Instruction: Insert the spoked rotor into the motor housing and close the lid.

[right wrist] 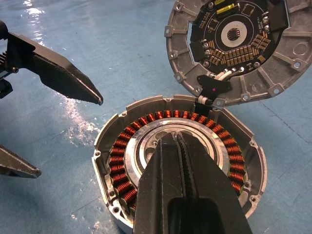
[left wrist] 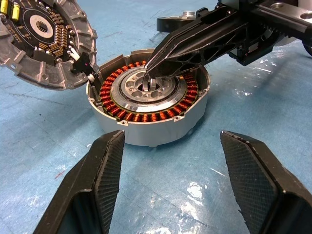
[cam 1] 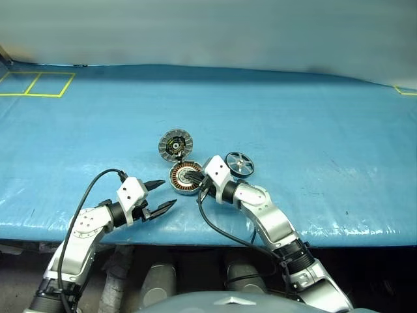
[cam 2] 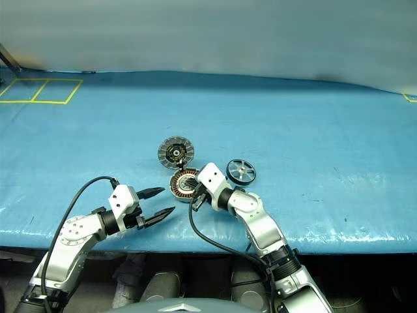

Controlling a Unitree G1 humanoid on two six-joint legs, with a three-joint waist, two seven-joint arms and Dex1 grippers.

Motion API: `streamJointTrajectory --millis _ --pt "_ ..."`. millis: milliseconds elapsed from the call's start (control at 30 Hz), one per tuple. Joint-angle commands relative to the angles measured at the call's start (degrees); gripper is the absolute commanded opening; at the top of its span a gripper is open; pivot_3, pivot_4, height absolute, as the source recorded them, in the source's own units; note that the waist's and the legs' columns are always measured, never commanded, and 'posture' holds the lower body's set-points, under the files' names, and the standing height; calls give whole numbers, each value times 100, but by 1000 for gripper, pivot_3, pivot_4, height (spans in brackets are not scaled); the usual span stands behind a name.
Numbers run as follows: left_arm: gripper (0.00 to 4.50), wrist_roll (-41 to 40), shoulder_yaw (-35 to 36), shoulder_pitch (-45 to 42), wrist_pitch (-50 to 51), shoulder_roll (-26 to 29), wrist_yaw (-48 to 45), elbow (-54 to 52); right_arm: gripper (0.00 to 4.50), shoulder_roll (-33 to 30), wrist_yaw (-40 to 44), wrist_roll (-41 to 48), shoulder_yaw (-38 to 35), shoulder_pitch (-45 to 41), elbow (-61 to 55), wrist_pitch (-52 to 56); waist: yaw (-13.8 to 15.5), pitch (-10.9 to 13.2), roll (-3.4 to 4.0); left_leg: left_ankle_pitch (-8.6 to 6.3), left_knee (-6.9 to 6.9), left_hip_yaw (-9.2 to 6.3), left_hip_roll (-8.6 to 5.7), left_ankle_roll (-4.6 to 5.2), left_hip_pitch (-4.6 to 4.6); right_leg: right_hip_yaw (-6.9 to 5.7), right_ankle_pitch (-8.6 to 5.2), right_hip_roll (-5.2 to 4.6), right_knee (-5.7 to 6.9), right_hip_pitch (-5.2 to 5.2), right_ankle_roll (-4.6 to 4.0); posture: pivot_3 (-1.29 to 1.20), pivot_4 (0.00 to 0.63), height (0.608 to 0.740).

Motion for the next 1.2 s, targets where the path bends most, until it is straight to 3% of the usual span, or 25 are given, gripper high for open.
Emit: streamJointTrajectory --millis 33,400,600,833,1200 --pt "3354 31 -14 -87 -101 -32 14 28 48 93 -116 -188 115 -129 115 -195 1 0 0 0 0 0 0 0 0 0 0 0 0 0 0 0 150 740" --pt "3354 50 -6 -47 -111 -34 3 17 48 117 -189 -309 120 -95 350 -274 1 0 0 1 0 0 0 -1 0 0 6 0 0 0 -9 0 150 740" --pt "3354 67 -43 -49 -125 -60 14 37 48 219 -685 -570 34 -140 495 -613 1 -1 -1 2 0 0 0 -3 2 0 6 0 2 1 -7 0 150 740" --pt "3354 41 -13 -51 -132 -109 44 39 48 20 -453 -925 413 -127 452 -697 1 -2 -1 2 0 0 -1 -4 2 1 7 0 2 2 -9 0 150 740" --pt "3354 69 -28 -12 -168 -154 79 62 48 65 -384 -879 234 -333 105 -851 -11 -2 -2 2 0 0 1 -4 2 1 7 2 6 0 -9 0 150 740"
